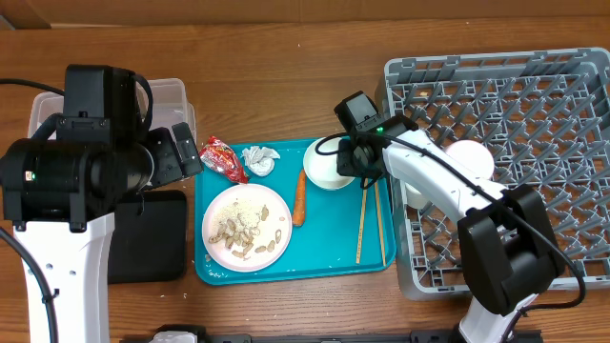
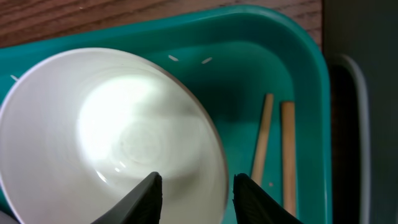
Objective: Sort waste into correct bins and load items into the dishwasher
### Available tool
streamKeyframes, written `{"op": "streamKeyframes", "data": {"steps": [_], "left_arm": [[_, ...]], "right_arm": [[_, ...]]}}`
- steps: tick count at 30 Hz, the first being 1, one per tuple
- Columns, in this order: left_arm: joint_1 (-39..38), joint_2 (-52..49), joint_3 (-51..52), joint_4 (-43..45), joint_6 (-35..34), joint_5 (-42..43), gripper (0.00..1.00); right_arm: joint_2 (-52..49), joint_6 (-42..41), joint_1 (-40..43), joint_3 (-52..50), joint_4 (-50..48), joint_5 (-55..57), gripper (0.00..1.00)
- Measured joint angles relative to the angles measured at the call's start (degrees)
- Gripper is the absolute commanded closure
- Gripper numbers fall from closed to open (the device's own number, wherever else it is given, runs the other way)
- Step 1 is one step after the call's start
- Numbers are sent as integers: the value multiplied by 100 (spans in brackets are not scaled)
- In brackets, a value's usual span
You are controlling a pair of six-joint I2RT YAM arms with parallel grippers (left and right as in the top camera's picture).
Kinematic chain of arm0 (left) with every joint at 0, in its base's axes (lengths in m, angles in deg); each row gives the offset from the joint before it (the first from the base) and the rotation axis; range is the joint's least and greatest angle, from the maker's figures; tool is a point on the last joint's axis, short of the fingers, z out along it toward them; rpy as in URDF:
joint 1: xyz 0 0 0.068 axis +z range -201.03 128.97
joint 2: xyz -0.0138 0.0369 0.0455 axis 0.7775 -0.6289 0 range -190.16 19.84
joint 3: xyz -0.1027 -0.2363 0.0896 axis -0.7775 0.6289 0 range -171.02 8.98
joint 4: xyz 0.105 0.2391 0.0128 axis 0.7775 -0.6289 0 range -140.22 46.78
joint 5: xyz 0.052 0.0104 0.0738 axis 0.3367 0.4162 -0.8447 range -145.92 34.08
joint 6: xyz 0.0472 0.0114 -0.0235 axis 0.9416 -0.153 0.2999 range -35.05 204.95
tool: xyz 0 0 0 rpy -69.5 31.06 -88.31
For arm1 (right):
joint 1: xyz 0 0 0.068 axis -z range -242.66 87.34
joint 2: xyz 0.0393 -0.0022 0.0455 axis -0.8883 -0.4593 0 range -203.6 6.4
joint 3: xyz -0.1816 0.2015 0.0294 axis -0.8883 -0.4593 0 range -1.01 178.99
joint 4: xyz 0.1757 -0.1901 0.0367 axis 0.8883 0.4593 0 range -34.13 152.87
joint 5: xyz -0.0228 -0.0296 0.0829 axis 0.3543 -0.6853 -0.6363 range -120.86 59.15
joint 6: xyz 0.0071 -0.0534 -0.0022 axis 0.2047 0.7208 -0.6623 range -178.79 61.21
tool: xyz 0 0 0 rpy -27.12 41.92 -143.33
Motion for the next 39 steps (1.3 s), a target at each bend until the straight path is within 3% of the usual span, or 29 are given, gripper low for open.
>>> {"op": "streamKeyframes", "data": {"steps": [3,6,9,19,25,31,39], "left_arm": [[0,0,0,-2,0,0,0],[0,0,0,0,0,0,0],[0,0,0,-2,0,-2,0],[0,0,0,-2,0,0,0],[0,0,0,0,0,-20,0],[0,0,0,0,0,-20,0],[0,0,0,-2,0,-22,0]], "right_arm": [[-83,11,-26,0,-55,-22,63],[-297,-22,-31,0,-11,-9,87],[-466,-96,-31,-4,48,0,96],[192,101,-326,527,1025,664,96],[1484,-140,-350,1069,1840,2942,96],[1862,-470,551,1073,2420,5486,96],[1641,-887,2159,260,2310,6424,96]]}}
